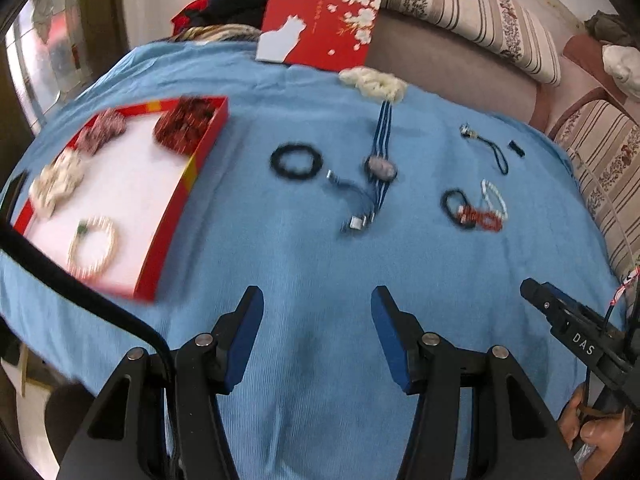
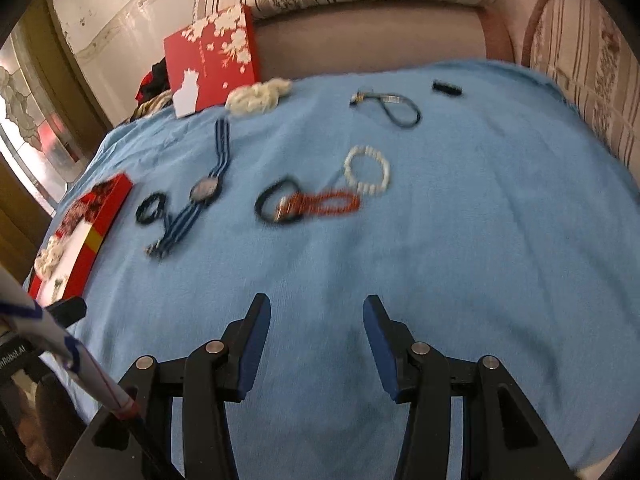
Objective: Organize jewelry
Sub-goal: 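Grasp blue striped watch with left tool while right tool grasps black hair tie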
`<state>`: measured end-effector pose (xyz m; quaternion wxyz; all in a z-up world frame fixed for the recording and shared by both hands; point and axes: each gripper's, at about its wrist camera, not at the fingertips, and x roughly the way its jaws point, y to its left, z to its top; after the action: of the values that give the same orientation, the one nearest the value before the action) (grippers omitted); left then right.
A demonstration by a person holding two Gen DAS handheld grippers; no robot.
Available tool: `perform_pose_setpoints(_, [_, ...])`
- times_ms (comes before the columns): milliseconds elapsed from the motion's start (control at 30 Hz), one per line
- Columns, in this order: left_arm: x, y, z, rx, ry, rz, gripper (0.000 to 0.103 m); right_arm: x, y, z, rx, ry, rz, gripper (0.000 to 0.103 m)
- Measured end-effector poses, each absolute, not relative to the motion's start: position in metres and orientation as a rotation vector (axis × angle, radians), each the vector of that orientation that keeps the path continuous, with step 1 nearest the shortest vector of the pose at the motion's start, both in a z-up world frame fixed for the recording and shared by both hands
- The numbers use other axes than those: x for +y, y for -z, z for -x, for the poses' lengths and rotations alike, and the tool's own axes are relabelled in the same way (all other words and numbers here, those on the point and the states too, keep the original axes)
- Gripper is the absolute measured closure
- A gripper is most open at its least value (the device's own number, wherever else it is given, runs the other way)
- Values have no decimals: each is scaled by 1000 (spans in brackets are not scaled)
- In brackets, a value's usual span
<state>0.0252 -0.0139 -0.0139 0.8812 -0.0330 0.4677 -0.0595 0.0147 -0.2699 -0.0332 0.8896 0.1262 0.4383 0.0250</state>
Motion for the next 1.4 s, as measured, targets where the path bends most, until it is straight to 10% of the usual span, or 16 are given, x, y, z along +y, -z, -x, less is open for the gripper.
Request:
perform_pose_setpoints(633, [-78, 57, -188, 1064, 281, 20, 48, -245, 57, -151, 989, -255, -130, 50])
perform_pose_setpoints(700, [-86, 64, -194, 1080, 313, 2, 48, -243, 65, -157, 1010, -252, -109, 73])
perform_pose_setpoints(900, [-105, 75, -204, 1074, 334, -69, 48, -243, 69, -160, 1019, -256, -82, 97])
perform_pose_setpoints(967, [-110, 75, -205, 1069, 324, -89, 62, -246, 67, -160, 1013, -262, -103, 98])
perform_pose_setpoints(1400, [-73, -18, -142, 946, 419, 91, 62, -271, -46, -110, 767, -249, -280, 98])
